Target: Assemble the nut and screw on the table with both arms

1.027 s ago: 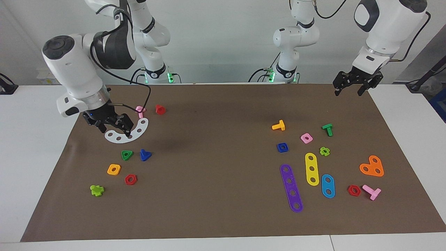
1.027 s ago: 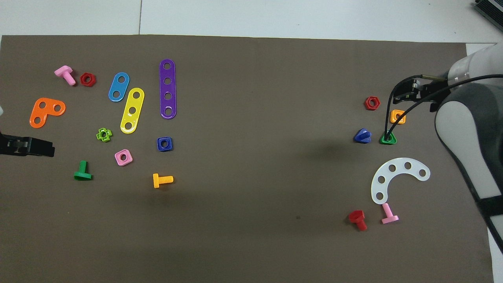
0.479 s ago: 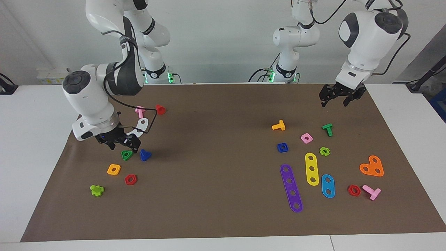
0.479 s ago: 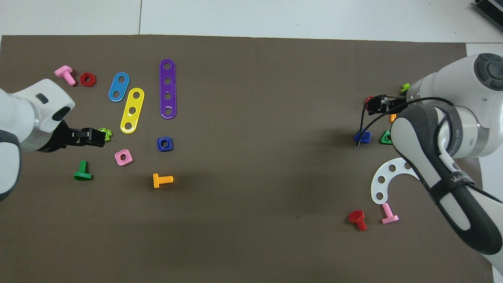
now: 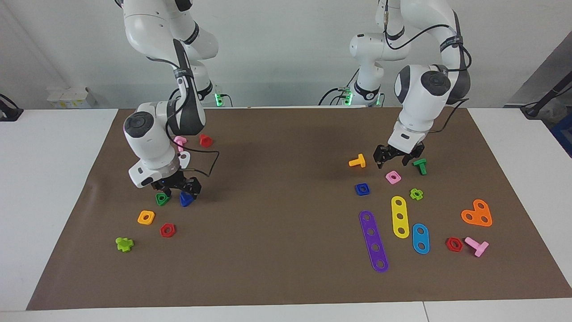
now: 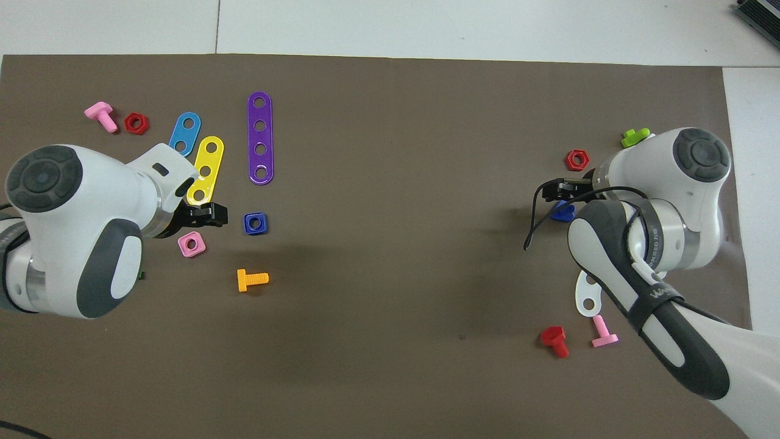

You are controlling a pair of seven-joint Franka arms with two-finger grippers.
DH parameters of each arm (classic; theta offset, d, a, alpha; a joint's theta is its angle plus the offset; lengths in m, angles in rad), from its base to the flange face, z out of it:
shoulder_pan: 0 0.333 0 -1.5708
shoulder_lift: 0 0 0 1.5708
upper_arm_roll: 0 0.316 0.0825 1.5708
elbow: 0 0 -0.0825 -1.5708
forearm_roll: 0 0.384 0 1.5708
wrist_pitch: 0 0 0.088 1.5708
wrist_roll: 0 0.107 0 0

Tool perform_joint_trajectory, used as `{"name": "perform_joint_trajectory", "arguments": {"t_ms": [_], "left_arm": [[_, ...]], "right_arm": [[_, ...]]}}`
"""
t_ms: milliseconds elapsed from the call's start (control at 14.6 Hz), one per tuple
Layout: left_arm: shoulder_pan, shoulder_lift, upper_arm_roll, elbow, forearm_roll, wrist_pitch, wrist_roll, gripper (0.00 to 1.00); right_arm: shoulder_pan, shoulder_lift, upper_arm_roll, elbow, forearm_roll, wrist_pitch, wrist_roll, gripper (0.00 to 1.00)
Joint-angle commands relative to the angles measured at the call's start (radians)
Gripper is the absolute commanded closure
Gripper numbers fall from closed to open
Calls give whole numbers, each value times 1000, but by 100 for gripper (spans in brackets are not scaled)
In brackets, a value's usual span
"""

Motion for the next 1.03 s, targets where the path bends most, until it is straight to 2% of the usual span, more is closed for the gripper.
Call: {"name": "perform_joint_trajectory", "arguments": {"t_ms": [0,342,479,548,685,753,959], "left_arm": [[-44,1,14,-41,-5,77,-72,8],[-64,84,12,-55,-5,222,-142,9],[-66,115,12,-55,-14,276,-150,10],[-70,130,12,-55,-23,305,-161,12],[-83,159,12,-55,-28,348,-194,14],[-84,172,12,-55,-29,351,-219,16],[-98,192,12,-55,-28,359,-254,19]], "right_arm": [[-5,-30,3,-56,-10,44,-33,14],[-5,-33,3,-94,-28,83,-35,27],[-5,-35,3,-95,-28,80,-35,43],[-5,-35,3,-94,-28,80,-36,54],[-7,-35,3,-94,-28,78,-35,95],[-7,-35,3,-94,-28,71,-35,100],[5,-36,3,-83,-28,60,-23,100]]}}
